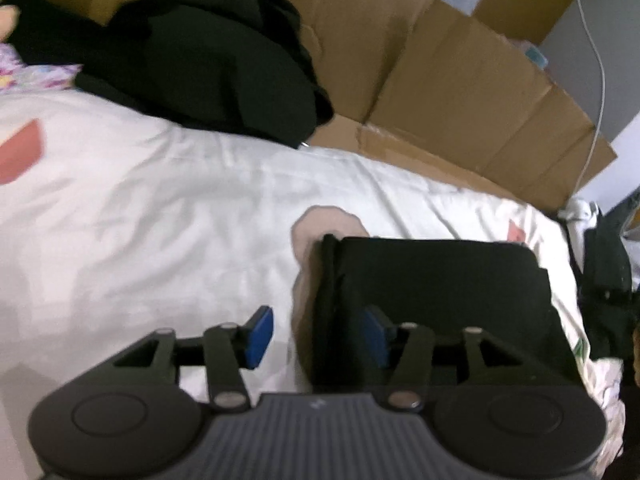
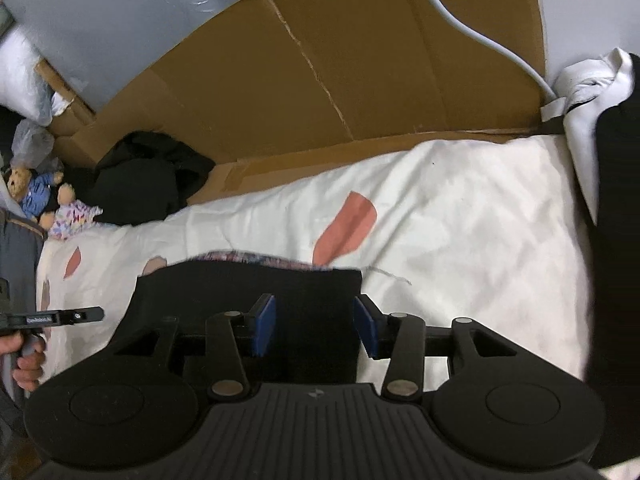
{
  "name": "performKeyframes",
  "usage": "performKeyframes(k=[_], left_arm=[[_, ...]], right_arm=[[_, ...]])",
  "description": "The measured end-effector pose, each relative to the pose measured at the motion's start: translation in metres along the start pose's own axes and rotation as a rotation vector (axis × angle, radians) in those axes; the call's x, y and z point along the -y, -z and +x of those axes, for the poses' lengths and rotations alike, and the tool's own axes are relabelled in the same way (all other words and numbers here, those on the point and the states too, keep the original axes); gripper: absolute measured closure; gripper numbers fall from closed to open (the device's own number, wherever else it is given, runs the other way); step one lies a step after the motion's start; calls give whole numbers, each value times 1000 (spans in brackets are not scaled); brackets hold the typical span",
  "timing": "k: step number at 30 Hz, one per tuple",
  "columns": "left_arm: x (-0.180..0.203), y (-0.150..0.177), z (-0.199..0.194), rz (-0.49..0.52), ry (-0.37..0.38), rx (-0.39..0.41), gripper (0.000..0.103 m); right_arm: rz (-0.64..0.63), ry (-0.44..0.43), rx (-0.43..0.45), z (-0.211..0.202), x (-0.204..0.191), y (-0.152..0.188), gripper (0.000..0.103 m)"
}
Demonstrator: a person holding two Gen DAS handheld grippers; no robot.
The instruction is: Fold clothes
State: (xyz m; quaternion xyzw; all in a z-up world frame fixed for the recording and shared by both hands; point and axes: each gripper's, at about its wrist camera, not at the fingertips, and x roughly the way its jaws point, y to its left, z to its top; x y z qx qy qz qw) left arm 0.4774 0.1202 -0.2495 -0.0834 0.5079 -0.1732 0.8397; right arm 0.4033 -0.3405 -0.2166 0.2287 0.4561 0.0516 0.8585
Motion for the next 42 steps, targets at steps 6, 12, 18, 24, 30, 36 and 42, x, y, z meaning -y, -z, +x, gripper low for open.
performKeyframes(k=[6, 12, 18, 24, 30, 36, 42], left_arm=[[4, 22, -29, -48, -33, -18, 47], [12, 55, -48, -127, -73, -47, 44], [19, 90, -57, -170, -106, -66, 45], [24, 118, -62, -189, -102, -77, 45], [32, 136, -55, -171, -93, -96, 47], [38, 140, -39, -159, -91, -112, 47], [48, 138, -17, -156, -98, -140, 62]], right_arm=[[38, -8, -34, -16, 4, 23, 55], [61, -29, -53, -40, -4, 55, 55], [122, -49, -60, -60, -1, 87, 55], [155, -58, -52, -75, 5, 114, 55], [151, -86, -44, -77, 6, 133, 55], [111, -109, -58, -69, 9, 153, 55], [95, -132, -33, -62, 13, 151, 63]])
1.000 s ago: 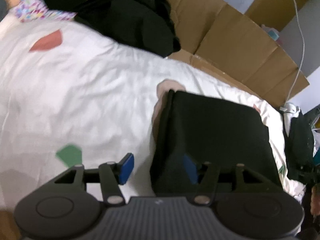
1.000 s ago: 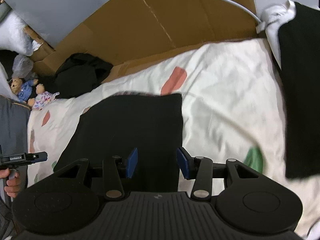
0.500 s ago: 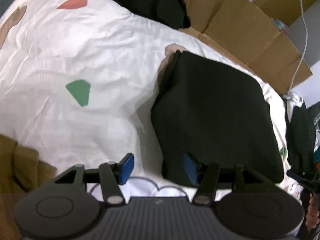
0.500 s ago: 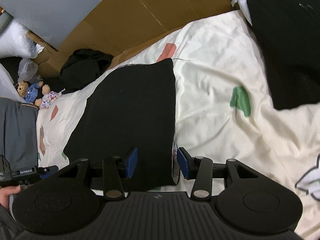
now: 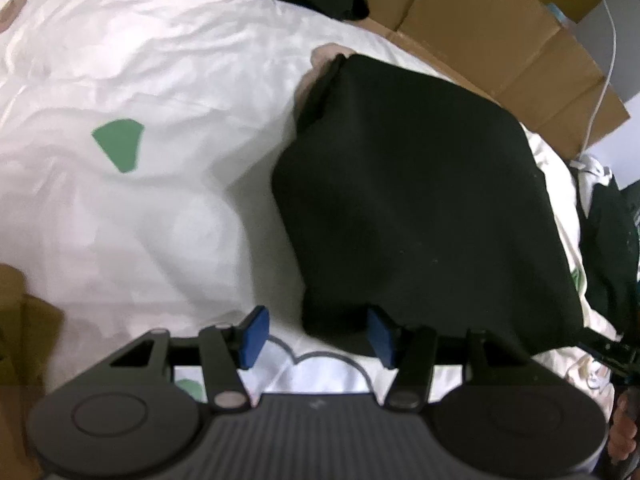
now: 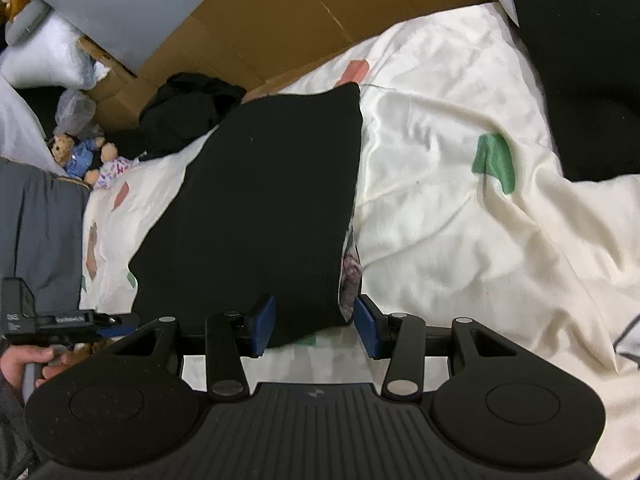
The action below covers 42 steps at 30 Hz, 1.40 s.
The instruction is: Fold clothes
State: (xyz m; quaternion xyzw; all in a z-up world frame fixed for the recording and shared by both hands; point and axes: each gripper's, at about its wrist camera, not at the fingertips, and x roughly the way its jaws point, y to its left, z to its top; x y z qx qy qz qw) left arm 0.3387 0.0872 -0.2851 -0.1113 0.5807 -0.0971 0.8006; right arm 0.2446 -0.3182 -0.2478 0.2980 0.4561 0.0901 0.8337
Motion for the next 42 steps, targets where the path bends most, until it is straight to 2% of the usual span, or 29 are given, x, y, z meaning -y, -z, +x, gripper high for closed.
performKeyframes(k=[1, 3, 9, 13, 14, 17, 18, 19, 20, 21, 22, 27, 32, 38, 39, 40, 42], left_arm=[[2, 0, 4, 1, 4, -9, 77], [3, 0, 8, 1, -5, -23, 91], [6, -1, 7, 27, -72, -37, 93], [-6, -3, -6, -31, -183, -39, 90], [-9, -2, -9, -49, -175, -37, 89], [-18, 0, -20, -104, -152, -31, 78], [-20, 2, -25, -124, -138, -22, 68], [-20, 3, -29, -137, -132, -11, 60], [-20, 4, -31, -146, -128, -6, 58], [-19, 6, -34, -170, -111, 3, 57], [-19, 8, -36, -193, -95, 11, 56], [-17, 19, -39, -316, -12, 41, 56], [-17, 28, -31, -405, 18, 52, 56], [-27, 48, -27, -591, 58, 87, 56], [-26, 50, -26, -607, 78, 96, 56], [-25, 52, -24, -621, 97, 104, 55], [-21, 54, -15, -623, 101, 86, 54]], right_arm=[[-2, 2, 2, 1, 1, -1, 86], [-2, 12, 5, 1, 3, -2, 96], [-8, 40, 16, -5, 6, -4, 100], [21, 66, 12, -6, 10, -3, 100], [37, 82, 9, -7, 11, -3, 100], [82, 123, 4, -10, 15, -2, 95], [100, 131, 5, -12, 17, -2, 91], [118, 134, 10, -15, 19, -1, 84], [143, 123, 23, -21, 21, 0, 78], [160, 112, 33, -24, 23, 0, 62], [180, 96, 47, -29, 24, 0, 53], [279, 26, 118, -46, 25, 8, 47], [357, -8, 108, -35, 19, 23, 47], [448, -34, 109, -16, 15, 37, 47], [464, -41, 110, -13, 15, 39, 46], [476, -46, 110, -10, 16, 40, 40], [488, -52, 107, -2, 16, 40, 37]])
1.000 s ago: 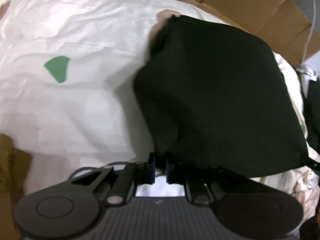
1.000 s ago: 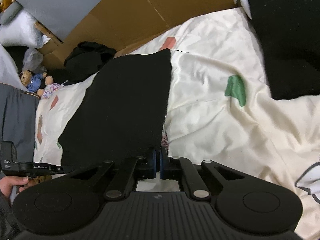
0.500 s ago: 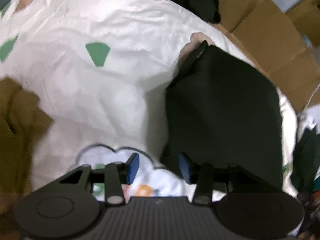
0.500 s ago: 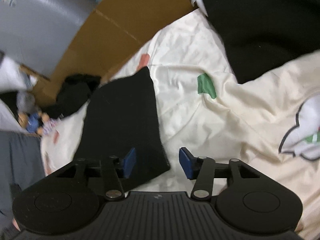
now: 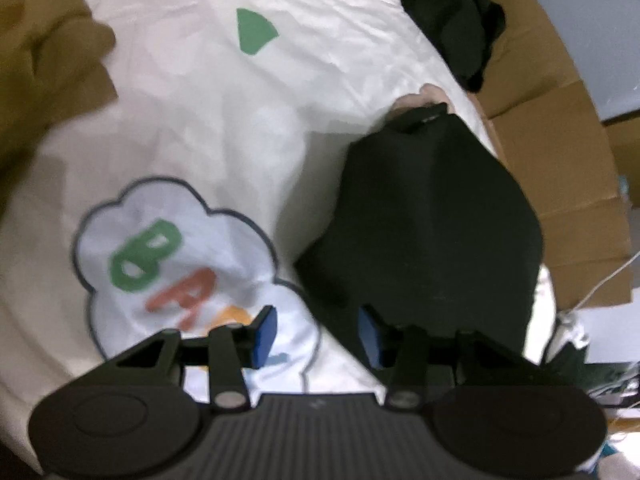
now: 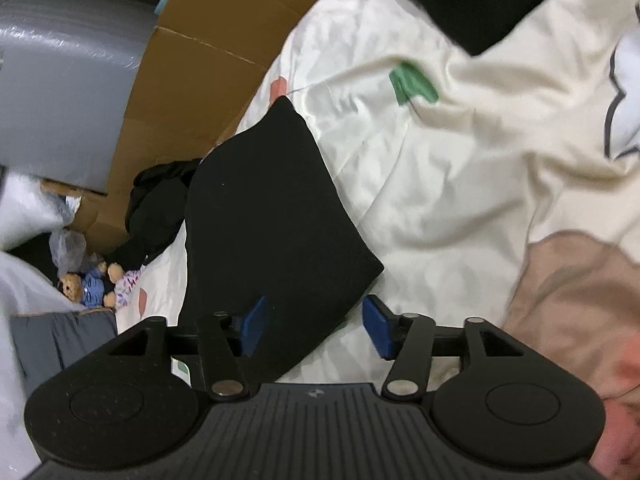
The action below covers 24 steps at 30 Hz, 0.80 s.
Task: Fold clothes
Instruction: 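Lift and turn the folded bundle over with both grippers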
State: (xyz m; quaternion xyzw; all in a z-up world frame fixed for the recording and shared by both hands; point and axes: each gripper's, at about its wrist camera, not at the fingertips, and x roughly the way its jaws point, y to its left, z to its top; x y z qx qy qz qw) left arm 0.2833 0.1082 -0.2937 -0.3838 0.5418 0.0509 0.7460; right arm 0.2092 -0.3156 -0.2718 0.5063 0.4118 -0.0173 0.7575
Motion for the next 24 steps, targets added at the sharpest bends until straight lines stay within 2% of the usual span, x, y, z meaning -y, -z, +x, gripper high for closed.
performKeyframes(k=[5, 10, 13, 14, 16, 17, 19, 20, 24], left_arm=[[1, 7, 20, 18, -28, -24, 54], [3, 8, 24, 10, -26, 29, 55], [10, 10, 26, 36, -58, 46, 56], [13, 10, 27, 51, -89, 49, 60], [19, 10, 27, 72, -177, 44, 85], [19, 10, 26, 67, -187, 40, 87], [17, 7, 26, 50, -195, 28, 90], [16, 6, 26, 47, -193, 25, 91], [10, -3, 22, 35, -196, 46, 94]], right_arm=[[64, 15, -6, 22, 8, 1, 35], [89, 18, -1, 32, 12, 8, 35], [80, 18, 0, 36, 13, 9, 35], [76, 19, 0, 38, 14, 9, 36], [63, 19, 3, 42, 14, 7, 38], [53, 20, 7, 43, 14, 6, 41], [31, 42, 12, 44, 13, 5, 71], [25, 55, 13, 44, 15, 4, 77], [42, 46, 12, 40, 20, 0, 81]])
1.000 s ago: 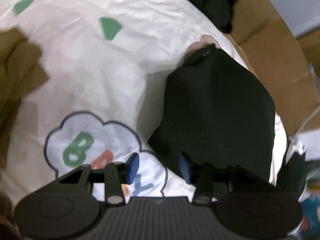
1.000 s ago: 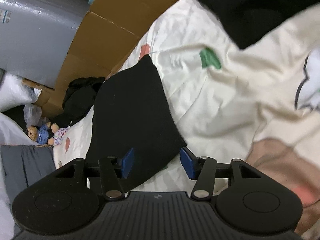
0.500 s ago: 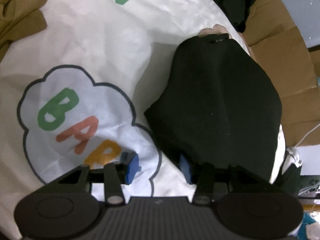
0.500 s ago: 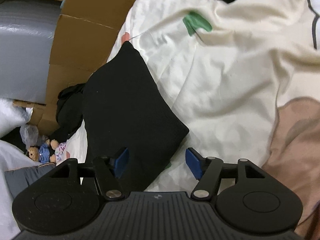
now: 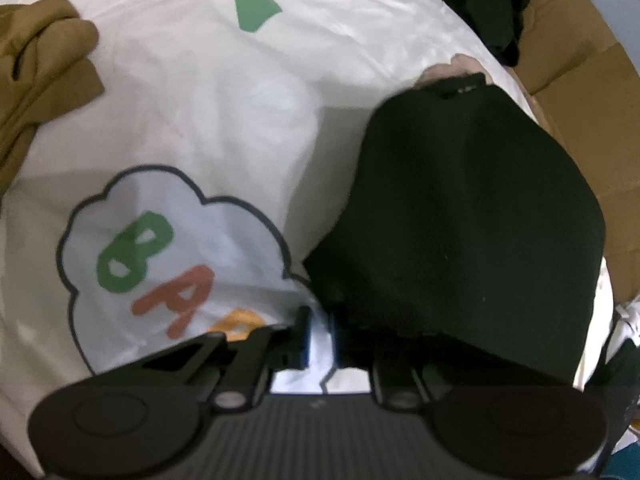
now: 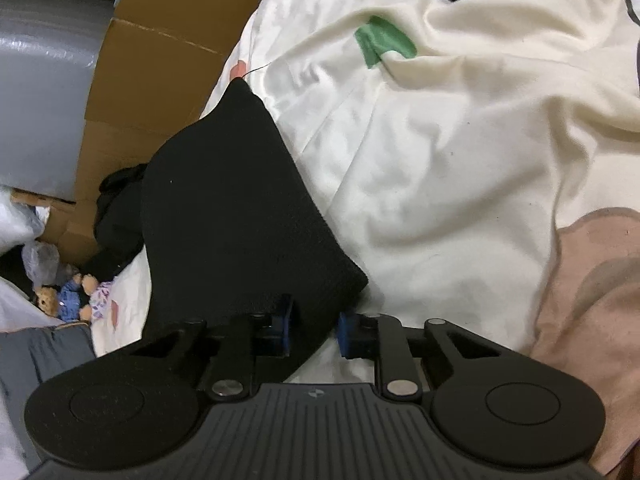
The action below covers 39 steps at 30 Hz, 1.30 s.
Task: Fold clothes
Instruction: 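Lift and turn the folded bundle over with both grippers, then lift the black shorts bundle off the sheet with both grippers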
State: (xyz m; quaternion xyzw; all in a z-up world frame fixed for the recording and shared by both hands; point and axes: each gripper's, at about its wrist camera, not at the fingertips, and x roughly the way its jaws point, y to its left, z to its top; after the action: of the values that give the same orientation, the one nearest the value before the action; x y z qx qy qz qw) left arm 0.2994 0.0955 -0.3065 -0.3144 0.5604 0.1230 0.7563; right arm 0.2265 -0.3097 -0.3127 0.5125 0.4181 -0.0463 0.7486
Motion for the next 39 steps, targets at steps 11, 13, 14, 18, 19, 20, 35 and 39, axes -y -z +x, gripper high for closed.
performKeyframes(k=[11, 13, 14, 18, 19, 20, 35, 39], left_arm=[[-27, -23, -33, -2, 27, 7, 66], [-20, -35, -45, 55, 36, 18, 64], [-16, -41, -51, 81, 43, 25, 62], [-1, -60, -59, 151, 76, 13, 56], [3, -65, -63, 176, 78, 15, 55], [6, -68, -64, 193, 80, 16, 54], [28, -71, -70, 367, 88, 17, 54], [36, -70, -70, 403, 87, 10, 54]], right_arm=[[56, 1, 43, -33, 5, -3, 50], [47, -7, 44, -35, 2, 0, 48], [40, -11, 43, -35, 1, 1, 48], [8, -26, 26, -30, -8, 10, 48], [5, -26, 27, -29, -9, 12, 48], [5, -27, 33, -28, -10, 13, 48], [-17, -23, 86, -14, -11, 4, 94], [-42, -5, 91, -19, -15, -2, 94]])
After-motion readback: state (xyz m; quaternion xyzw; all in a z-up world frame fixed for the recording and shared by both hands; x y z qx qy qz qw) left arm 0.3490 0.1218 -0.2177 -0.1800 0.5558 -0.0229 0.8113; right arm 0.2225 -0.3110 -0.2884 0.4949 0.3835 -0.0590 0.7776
